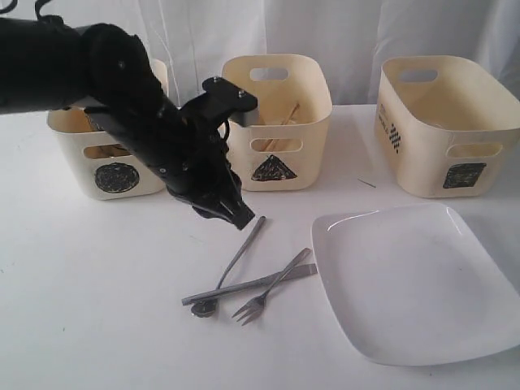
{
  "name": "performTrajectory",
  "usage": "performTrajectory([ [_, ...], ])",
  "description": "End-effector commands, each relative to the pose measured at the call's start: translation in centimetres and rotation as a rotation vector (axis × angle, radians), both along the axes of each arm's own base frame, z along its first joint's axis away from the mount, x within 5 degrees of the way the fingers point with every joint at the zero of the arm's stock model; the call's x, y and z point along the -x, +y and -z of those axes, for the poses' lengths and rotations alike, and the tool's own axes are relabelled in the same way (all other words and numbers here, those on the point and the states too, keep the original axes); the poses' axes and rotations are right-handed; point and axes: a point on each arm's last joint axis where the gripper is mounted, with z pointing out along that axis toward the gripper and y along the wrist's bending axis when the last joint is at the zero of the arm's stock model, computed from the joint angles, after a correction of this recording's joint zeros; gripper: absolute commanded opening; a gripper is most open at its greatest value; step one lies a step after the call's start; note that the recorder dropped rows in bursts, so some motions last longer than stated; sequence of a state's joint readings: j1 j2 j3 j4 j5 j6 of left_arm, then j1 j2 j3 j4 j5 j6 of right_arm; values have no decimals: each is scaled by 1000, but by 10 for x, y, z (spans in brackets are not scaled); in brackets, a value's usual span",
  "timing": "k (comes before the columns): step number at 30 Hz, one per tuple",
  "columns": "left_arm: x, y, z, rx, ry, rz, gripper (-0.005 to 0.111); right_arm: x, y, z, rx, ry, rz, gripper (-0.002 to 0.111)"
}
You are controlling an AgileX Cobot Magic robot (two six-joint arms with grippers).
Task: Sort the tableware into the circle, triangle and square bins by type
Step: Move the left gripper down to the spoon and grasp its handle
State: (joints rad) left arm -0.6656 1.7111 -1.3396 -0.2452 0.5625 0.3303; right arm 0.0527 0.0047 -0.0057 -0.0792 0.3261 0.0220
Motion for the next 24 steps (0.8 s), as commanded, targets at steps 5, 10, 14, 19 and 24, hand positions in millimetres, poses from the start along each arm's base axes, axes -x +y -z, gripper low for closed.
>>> performTrajectory([
  [5, 16, -15, 13, 70, 89, 95, 34, 0, 0, 1, -3, -9, 2, 0],
  [10, 27, -33, 22, 56, 71, 185, 34, 0, 0, 1, -3, -9, 2, 0],
  [14, 27, -42, 40, 34, 98, 195, 40, 0, 0, 1, -3, -9, 2, 0],
  [19, 24, -46, 54, 26, 140, 168, 57, 0, 0, 1, -3, -9, 2, 0],
  [24, 22, -46, 58, 9, 128, 171, 56, 0, 0, 1, -3, -9, 2, 0],
])
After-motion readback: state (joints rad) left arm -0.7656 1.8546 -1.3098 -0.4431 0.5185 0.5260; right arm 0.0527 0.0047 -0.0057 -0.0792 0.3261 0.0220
